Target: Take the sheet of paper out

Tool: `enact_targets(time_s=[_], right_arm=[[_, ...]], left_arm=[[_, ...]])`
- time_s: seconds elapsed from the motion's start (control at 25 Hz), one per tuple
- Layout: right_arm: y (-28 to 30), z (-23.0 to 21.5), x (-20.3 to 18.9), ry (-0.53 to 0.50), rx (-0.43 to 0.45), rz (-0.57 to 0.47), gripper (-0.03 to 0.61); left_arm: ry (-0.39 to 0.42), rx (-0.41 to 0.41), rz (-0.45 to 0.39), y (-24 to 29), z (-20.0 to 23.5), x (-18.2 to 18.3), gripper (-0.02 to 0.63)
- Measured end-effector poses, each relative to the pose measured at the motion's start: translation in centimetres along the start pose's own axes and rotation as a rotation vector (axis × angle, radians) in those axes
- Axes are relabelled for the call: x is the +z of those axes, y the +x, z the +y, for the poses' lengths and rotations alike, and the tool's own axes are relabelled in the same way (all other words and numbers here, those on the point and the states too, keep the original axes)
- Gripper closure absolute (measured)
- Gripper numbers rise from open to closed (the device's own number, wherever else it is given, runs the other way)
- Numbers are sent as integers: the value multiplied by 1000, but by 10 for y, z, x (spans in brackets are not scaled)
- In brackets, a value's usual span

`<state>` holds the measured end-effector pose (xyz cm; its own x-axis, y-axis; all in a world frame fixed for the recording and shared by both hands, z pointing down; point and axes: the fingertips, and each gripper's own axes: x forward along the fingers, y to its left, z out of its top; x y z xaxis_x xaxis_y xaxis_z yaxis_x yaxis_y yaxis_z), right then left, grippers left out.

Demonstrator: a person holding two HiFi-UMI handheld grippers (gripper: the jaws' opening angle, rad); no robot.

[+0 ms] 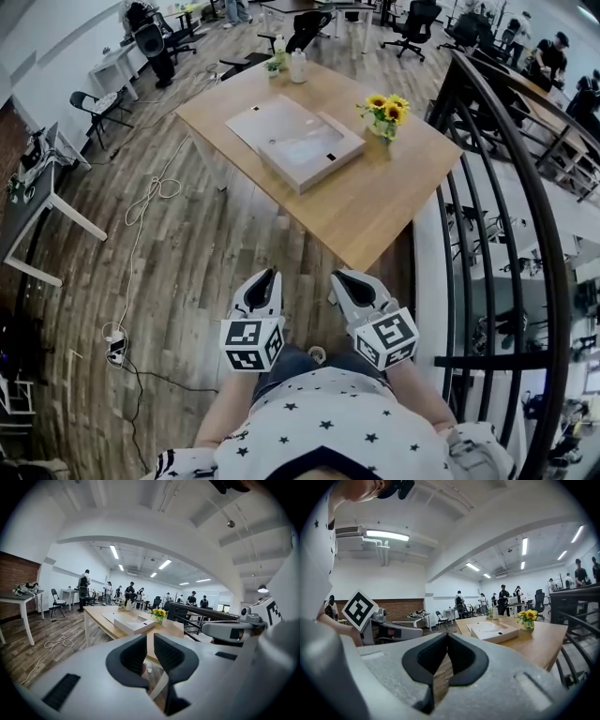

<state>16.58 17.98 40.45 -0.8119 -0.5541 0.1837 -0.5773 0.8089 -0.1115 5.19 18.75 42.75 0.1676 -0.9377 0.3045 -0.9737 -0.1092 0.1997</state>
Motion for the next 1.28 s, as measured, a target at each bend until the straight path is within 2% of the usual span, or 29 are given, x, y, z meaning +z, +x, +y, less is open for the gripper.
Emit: enact_targets(time_s=[0.08, 0.32, 0.68, 0.88, 1.28], right_arm=[[0, 0, -1, 9, 18, 5, 572], [6, 2, -2, 27, 64, -1, 548], [29, -7, -2, 31, 66, 6, 477], [61, -12, 1, 50, 67, 12, 414], [154, -34, 31, 52, 33, -2, 399]], left_arm=[[-1, 3, -2, 0, 0, 1, 552], [-1, 21, -6, 0, 3, 0, 525], [-18, 17, -12, 19, 18, 6, 479], [-24, -5, -1, 38, 37, 10, 474], [-5, -49, 4, 96, 100, 51, 474]])
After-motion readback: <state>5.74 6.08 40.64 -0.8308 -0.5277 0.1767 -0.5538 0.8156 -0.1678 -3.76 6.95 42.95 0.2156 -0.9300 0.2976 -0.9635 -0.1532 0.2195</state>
